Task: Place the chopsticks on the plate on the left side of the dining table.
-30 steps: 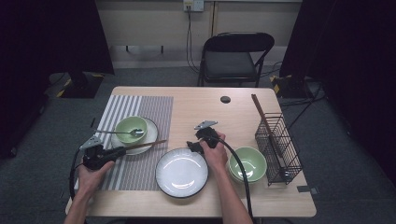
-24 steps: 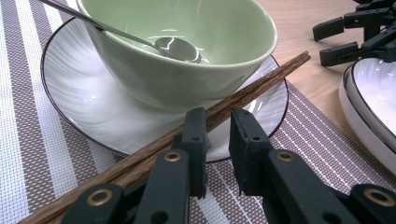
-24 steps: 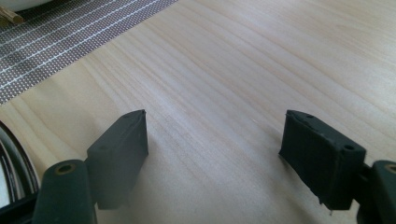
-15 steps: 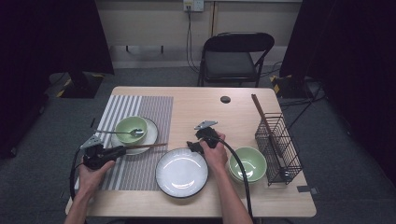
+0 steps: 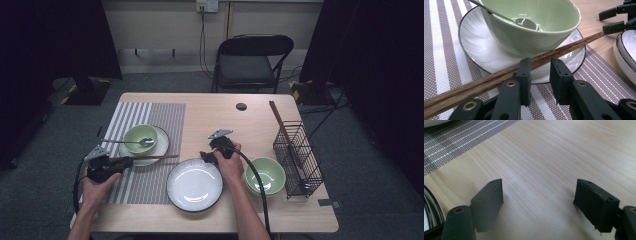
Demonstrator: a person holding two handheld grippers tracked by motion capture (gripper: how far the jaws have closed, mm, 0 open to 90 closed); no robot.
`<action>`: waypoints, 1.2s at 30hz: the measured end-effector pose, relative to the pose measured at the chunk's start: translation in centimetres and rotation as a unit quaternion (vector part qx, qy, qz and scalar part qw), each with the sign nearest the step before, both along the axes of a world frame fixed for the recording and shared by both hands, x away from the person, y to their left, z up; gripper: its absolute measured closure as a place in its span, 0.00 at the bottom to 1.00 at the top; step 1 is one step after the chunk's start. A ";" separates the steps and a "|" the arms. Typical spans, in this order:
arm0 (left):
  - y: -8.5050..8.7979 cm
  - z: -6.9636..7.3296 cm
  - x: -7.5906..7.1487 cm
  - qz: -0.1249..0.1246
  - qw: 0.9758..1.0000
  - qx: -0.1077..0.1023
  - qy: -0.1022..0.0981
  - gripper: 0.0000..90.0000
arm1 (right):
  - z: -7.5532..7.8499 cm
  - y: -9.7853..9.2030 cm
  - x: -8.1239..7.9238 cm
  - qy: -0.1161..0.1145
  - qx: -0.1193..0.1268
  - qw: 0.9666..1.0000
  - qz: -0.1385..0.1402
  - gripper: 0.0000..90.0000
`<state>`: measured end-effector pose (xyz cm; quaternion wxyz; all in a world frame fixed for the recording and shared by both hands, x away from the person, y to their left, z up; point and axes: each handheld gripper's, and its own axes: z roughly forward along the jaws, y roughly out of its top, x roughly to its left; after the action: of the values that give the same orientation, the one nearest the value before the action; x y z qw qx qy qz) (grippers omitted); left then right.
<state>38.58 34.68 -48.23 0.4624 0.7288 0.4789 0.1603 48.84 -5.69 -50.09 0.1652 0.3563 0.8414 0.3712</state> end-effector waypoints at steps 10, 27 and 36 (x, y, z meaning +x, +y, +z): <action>0.3 0.0 -0.1 0.006 1.000 0.004 -0.006 0.76 | 0.0 0.0 0.0 0.000 0.000 1.000 0.000 0.25; 0.3 -0.1 -0.1 0.010 1.000 -0.001 -0.009 0.72 | 0.0 0.0 0.0 0.000 0.000 1.000 0.000 0.25; 0.1 0.2 -0.2 0.005 1.000 0.005 -0.009 0.73 | 0.0 0.0 0.0 0.000 0.000 1.000 0.000 0.25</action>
<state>38.38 34.76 -48.04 0.4627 0.7271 0.4773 0.1714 48.85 -5.69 -50.09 0.1649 0.3564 0.8414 0.3712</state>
